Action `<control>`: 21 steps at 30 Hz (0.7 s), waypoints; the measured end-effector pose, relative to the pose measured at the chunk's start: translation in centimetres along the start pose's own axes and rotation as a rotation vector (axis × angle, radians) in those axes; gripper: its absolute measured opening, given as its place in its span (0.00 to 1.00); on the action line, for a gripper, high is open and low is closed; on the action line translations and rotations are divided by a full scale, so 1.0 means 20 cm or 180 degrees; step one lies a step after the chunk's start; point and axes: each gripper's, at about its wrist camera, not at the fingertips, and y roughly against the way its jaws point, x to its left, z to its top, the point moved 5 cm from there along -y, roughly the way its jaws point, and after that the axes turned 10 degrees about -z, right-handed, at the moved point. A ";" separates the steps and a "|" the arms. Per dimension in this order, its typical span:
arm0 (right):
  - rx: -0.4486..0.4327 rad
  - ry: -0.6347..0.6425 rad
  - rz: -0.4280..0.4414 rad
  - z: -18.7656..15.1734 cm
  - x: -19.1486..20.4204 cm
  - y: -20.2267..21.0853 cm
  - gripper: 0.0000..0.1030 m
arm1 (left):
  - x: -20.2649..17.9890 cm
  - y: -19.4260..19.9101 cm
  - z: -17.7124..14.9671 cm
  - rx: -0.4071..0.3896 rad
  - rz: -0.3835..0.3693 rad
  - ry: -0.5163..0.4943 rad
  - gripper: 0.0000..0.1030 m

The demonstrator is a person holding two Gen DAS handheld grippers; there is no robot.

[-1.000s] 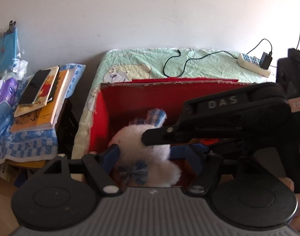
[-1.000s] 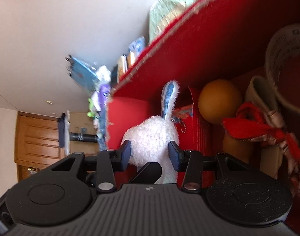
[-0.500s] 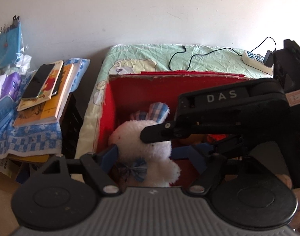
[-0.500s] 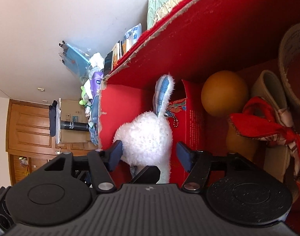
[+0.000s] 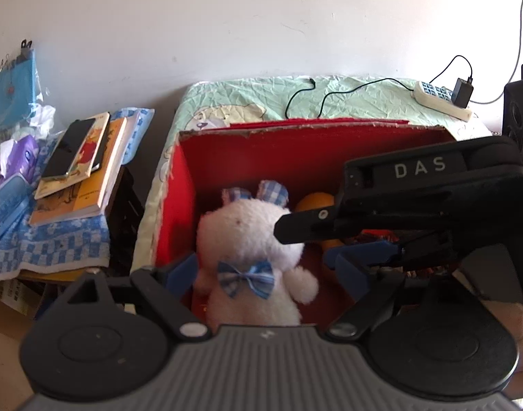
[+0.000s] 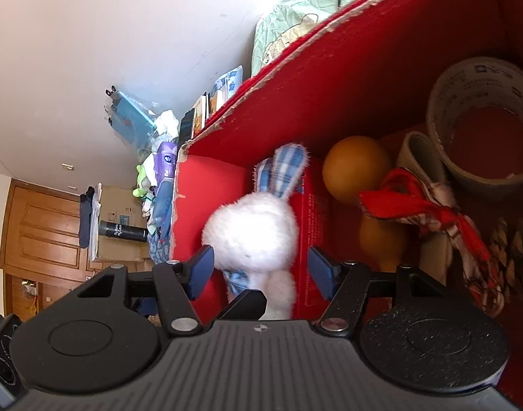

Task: Organize objects
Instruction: 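Lower the white bunny into the red box and open both grippers, then withdraw both grippers from the box toward the yellow tiger plush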

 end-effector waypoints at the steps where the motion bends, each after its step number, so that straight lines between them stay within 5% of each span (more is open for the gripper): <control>1: -0.0010 -0.0008 0.0013 0.00 0.00 0.01 0.63 | 0.00 0.01 0.00 -0.0005 0.0004 -0.0001 0.86; 21: -0.0602 0.0198 -0.0091 -0.07 -0.08 0.38 0.62 | -0.23 0.06 -0.02 0.0230 0.0428 0.0078 0.91</control>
